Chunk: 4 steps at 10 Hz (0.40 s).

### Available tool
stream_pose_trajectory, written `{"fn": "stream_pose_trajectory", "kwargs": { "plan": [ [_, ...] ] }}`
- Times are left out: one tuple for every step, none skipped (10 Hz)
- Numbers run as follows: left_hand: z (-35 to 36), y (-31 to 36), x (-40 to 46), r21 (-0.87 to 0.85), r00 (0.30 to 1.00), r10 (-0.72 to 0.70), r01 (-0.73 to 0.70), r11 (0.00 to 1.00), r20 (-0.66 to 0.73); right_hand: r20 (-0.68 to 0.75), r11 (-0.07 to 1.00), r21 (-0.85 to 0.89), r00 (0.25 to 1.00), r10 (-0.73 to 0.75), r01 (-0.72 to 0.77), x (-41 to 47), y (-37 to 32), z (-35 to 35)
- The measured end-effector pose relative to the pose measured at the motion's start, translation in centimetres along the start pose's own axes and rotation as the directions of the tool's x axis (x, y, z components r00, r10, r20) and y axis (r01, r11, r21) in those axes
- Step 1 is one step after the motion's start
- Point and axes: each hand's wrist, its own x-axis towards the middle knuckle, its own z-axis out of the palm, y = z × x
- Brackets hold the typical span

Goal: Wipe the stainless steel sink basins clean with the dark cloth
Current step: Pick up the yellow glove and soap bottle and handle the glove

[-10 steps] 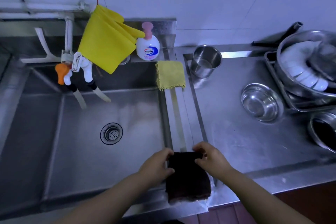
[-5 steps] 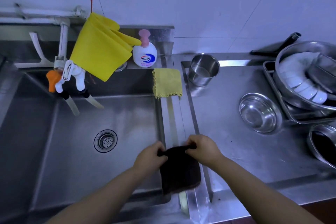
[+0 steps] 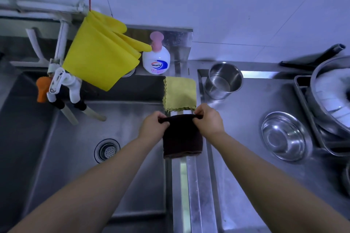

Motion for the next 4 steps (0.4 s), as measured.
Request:
{"fn": "stream_pose_trajectory", "kwargs": {
  "plan": [
    [0.2, -0.2, 0.0, -0.034, 1.0, -0.007, 0.008, 0.999, 0.01, -0.024, 0.997, -0.076, 0.999, -0.032, 0.03, 0.0, 0.2, 0.3],
    [-0.3, -0.8, -0.9, -0.059, 0.998, -0.049, 0.051, 0.997, 0.038, -0.031, 0.974, -0.202, 0.994, -0.107, 0.099, -1.2, 0.4, 0.5],
    [-2.0, -2.4, -2.1, -0.081, 0.996, -0.064, 0.069, 0.994, 0.062, -0.029, 0.955, -0.242, 0.983, -0.182, 0.17, -3.5, 0.1, 1.1],
    [-4.5, -4.6, -4.3, -0.024, 0.997, -0.035, 0.037, 0.999, 0.075, 0.001, 0.923, -0.276, 0.96, -0.279, 0.269, -7.0, -1.1, 2.5]
  ]
}}
